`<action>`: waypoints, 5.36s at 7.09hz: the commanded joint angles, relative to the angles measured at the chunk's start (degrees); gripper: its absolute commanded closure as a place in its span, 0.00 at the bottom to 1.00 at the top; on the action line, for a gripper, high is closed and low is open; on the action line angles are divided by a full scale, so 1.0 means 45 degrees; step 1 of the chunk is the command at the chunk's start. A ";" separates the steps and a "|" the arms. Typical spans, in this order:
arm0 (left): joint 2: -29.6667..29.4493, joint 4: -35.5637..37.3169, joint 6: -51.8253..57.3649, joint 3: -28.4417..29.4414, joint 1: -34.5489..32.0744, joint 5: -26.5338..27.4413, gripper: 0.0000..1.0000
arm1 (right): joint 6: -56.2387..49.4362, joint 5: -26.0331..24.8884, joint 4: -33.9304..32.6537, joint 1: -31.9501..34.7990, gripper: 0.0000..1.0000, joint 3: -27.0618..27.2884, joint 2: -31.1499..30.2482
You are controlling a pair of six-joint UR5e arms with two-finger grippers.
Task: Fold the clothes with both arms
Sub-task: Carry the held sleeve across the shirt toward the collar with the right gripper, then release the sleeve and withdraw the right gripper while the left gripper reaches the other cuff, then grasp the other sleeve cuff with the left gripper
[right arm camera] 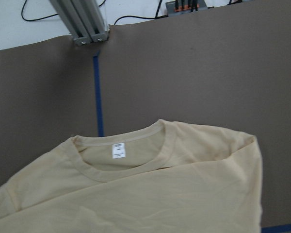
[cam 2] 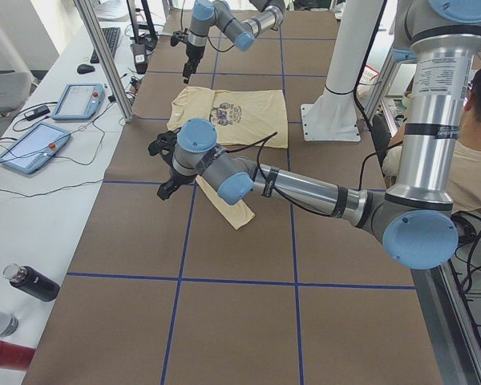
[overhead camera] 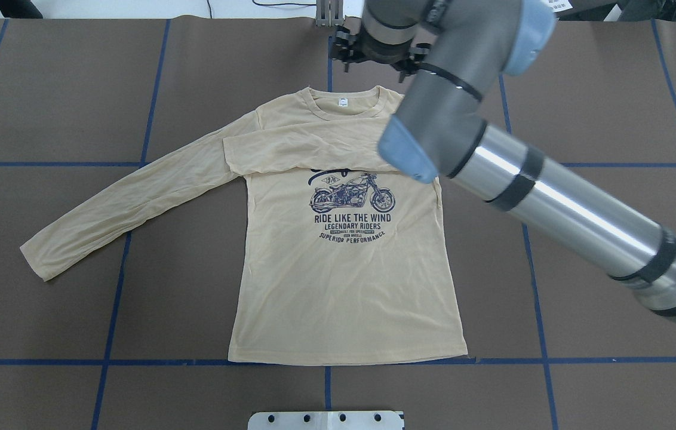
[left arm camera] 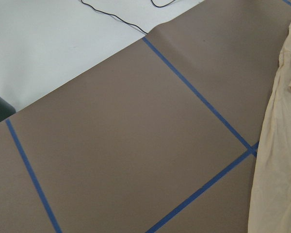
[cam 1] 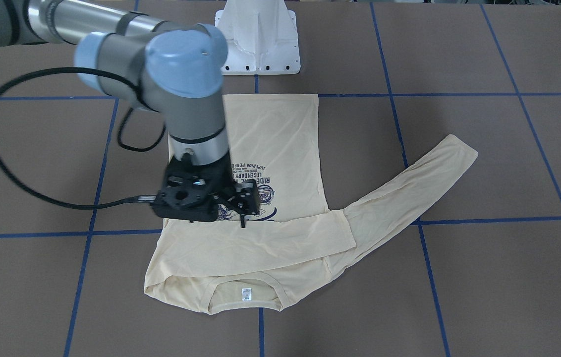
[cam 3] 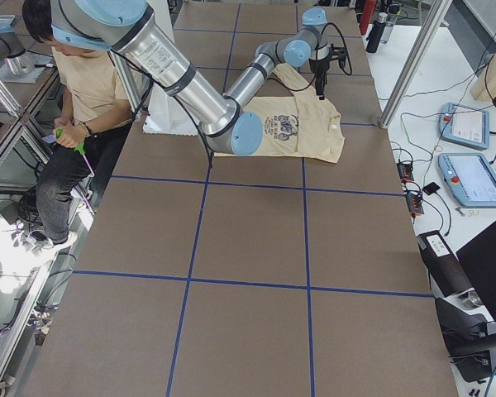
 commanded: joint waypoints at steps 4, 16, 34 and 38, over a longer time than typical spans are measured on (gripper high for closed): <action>0.2618 -0.4878 -0.6126 -0.0008 0.4096 0.4114 0.00 | -0.9138 0.4045 0.0104 0.5228 0.00 0.4950 -0.8664; 0.3347 -0.6346 -0.8708 0.1379 0.7560 0.6622 0.35 | -1.2512 0.4631 0.0124 0.7462 0.00 0.5229 -1.1337; 0.3483 -0.6329 -0.8669 0.0486 0.7679 0.5672 1.00 | -1.2493 0.4592 0.0124 0.7462 0.00 0.5268 -1.1318; -0.0365 0.3074 -0.8610 -0.3670 0.6857 0.5078 1.00 | -1.2454 0.4592 0.0124 0.7462 0.00 0.5191 -1.1337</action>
